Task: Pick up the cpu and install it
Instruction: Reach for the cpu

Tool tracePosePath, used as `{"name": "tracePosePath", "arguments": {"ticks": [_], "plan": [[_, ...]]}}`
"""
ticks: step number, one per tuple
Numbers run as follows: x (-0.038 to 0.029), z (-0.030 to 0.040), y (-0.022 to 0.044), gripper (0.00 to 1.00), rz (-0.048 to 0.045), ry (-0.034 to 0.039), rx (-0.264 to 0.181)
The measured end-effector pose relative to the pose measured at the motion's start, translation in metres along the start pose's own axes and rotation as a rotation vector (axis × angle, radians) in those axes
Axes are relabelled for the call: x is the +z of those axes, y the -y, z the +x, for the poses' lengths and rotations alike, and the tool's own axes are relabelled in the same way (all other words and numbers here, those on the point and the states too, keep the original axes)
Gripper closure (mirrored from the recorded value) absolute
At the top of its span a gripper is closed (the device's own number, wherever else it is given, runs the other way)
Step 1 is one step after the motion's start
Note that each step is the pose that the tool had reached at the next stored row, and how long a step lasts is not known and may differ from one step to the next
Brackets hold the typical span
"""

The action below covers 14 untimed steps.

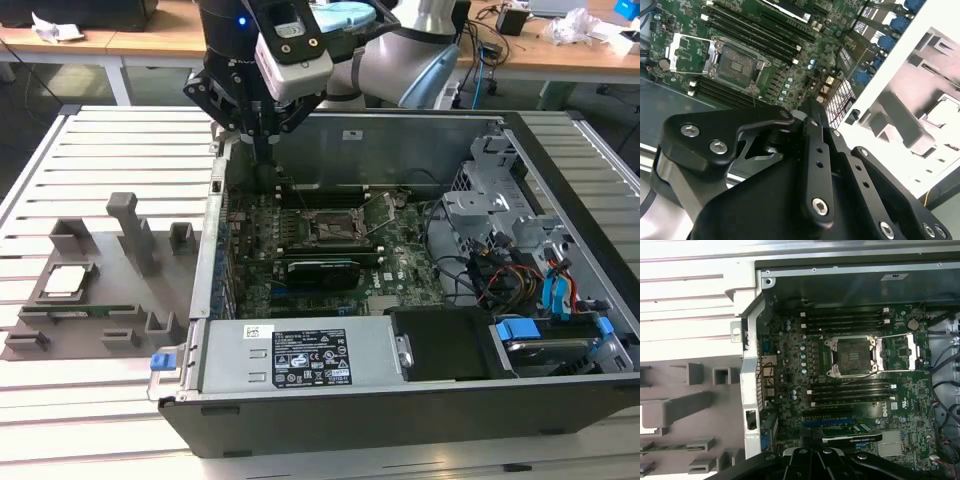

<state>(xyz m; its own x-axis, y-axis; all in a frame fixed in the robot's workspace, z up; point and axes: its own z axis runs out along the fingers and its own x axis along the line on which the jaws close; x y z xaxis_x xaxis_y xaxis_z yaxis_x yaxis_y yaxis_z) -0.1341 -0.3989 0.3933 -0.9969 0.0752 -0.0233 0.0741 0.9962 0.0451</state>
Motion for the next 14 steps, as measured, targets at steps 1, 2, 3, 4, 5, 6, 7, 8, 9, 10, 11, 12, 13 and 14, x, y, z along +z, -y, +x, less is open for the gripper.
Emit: {"name": "tracePosePath", "arguments": {"ticks": [1,2,3,4,5,6,7,8,9,10,11,12,13,14], "plan": [[-0.0001,0.0028,0.0002,0.89,0.0,0.0,0.0],[-0.0001,0.0042,0.0003,0.89,-0.0001,0.0001,0.0],[-0.0001,0.0057,0.0004,0.89,0.0,0.0,0.0],[-0.0002,0.0097,0.0007,0.89,0.0,0.0,0.0],[-0.0003,0.0132,0.001,0.89,0.0,0.0,0.0],[-0.0004,0.0179,0.0013,0.89,0.0,0.0,0.0],[-0.0005,0.0207,0.0015,0.89,0.0,0.0,0.0],[-0.0006,0.0234,0.0017,0.89,0.0,0.0,0.0],[-0.0007,0.0261,0.0019,0.89,0.0,0.0,0.0],[-0.0007,0.0276,0.002,0.89,0.0,0.0,0.0],[-0.0007,0.0306,0.0023,0.89,0.0,0.0,0.0],[-0.0008,0.033,0.0024,0.89,0.0,0.0,0.0],[-0.0008,0.0343,0.0026,0.89,0.0,0.0,0.0],[-0.0009,0.0356,0.0027,0.89,0.0,0.0,0.0]]}}
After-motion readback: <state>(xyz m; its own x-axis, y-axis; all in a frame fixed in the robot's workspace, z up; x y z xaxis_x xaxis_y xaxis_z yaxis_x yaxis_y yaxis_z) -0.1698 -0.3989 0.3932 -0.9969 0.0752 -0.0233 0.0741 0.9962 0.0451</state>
